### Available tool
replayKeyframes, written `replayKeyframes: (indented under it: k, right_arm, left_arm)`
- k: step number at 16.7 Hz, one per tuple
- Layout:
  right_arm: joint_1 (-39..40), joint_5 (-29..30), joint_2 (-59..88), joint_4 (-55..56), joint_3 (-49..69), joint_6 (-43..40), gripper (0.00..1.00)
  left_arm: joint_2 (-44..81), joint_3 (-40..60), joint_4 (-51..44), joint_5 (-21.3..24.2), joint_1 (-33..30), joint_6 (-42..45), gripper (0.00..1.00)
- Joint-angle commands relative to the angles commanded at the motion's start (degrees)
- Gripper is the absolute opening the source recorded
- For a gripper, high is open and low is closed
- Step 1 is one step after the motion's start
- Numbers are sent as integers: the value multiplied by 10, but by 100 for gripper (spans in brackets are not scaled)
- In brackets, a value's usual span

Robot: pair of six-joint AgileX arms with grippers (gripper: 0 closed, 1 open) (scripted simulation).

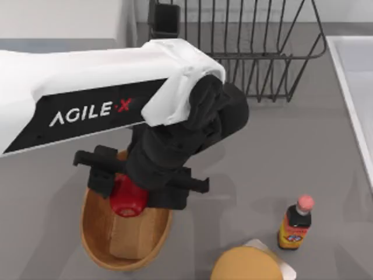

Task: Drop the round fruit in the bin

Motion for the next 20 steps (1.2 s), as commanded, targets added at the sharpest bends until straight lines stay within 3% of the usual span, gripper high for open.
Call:
replayKeyframes:
  k: [1, 14, 20]
  right_arm:
    - [0, 0, 0, 0, 0, 0, 100]
    - [0, 0, 0, 0, 0, 0, 100]
    - [0, 0, 0, 0, 0, 0, 100]
  left_arm:
    - [0, 0, 0, 0, 0, 0, 0]
    - [0, 0, 0, 0, 0, 0, 98]
    - [0, 0, 0, 0, 0, 0, 100]
